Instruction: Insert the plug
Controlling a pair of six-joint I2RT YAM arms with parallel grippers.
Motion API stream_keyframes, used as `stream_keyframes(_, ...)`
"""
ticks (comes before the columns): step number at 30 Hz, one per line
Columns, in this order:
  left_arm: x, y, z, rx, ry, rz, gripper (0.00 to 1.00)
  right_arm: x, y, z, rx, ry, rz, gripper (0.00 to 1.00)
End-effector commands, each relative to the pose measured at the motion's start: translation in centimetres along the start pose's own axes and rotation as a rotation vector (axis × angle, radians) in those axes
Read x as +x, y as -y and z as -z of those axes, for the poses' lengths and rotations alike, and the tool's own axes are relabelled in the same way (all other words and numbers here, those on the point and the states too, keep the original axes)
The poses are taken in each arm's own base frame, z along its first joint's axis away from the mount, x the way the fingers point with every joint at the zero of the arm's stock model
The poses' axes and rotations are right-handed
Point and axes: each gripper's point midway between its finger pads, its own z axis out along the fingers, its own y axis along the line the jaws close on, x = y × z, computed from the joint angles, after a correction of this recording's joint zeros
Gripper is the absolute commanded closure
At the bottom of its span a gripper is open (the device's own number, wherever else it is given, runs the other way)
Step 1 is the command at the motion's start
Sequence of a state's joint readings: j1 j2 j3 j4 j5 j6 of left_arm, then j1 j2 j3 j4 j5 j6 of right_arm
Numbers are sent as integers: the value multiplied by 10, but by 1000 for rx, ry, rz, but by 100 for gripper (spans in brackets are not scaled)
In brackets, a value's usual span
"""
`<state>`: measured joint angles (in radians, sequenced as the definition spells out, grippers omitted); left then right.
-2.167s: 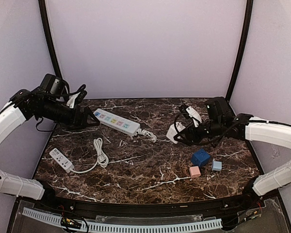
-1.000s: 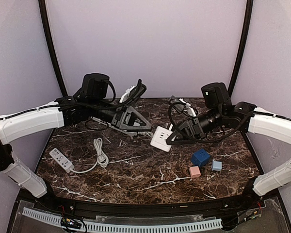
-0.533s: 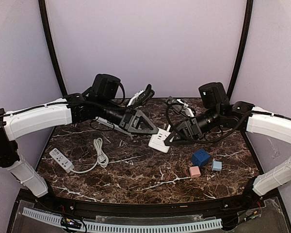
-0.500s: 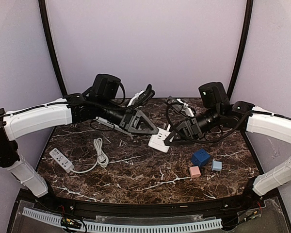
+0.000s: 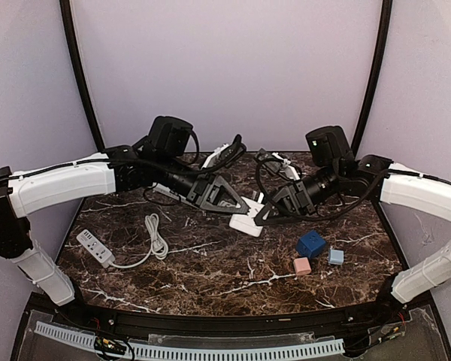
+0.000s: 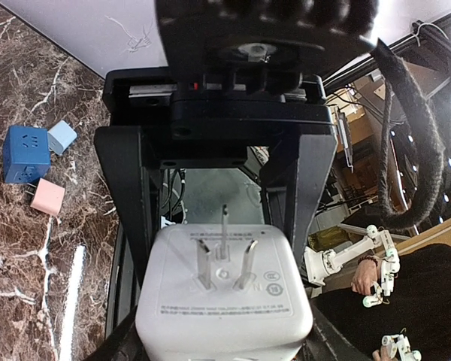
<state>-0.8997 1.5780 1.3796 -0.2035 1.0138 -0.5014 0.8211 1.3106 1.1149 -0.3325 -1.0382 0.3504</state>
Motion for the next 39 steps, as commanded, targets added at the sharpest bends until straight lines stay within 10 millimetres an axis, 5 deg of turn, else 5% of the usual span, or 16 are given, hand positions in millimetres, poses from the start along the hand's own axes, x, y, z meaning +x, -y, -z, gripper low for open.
stream_keyframes(1, -9, 9, -5, 36, 12, -11, 65, -15, -13, 0, -19, 32, 103, 81)
stream_keyframes(4, -14, 8, -5, 21, 36, -16, 90, -18, -9, 2, 22, 45, 110, 66)
stream_keyframes(6, -18, 10, -3, 16, 62, -32, 96, -18, -6, 3, 44, 45, 104, 49)
stream_keyframes(9, -24, 13, 1, 9, 111, -56, 99, -19, 0, 4, 84, 46, 92, 27)
stream_keyframes(15, -42, 24, 19, -4, 228, -97, 99, -26, -1, 14, 137, 80, 112, 13)
stream_keyframes(17, -47, 24, 27, -24, 271, -110, 99, -29, -1, 19, 161, 98, 121, 2)
stream_keyframes(29, -73, 12, 57, -107, 515, -55, 99, -60, 12, 64, 439, 310, 209, 1)
stream_keyframes(39, -94, -20, 92, -299, 751, 85, 99, -87, 20, 104, 653, 552, 331, 1)
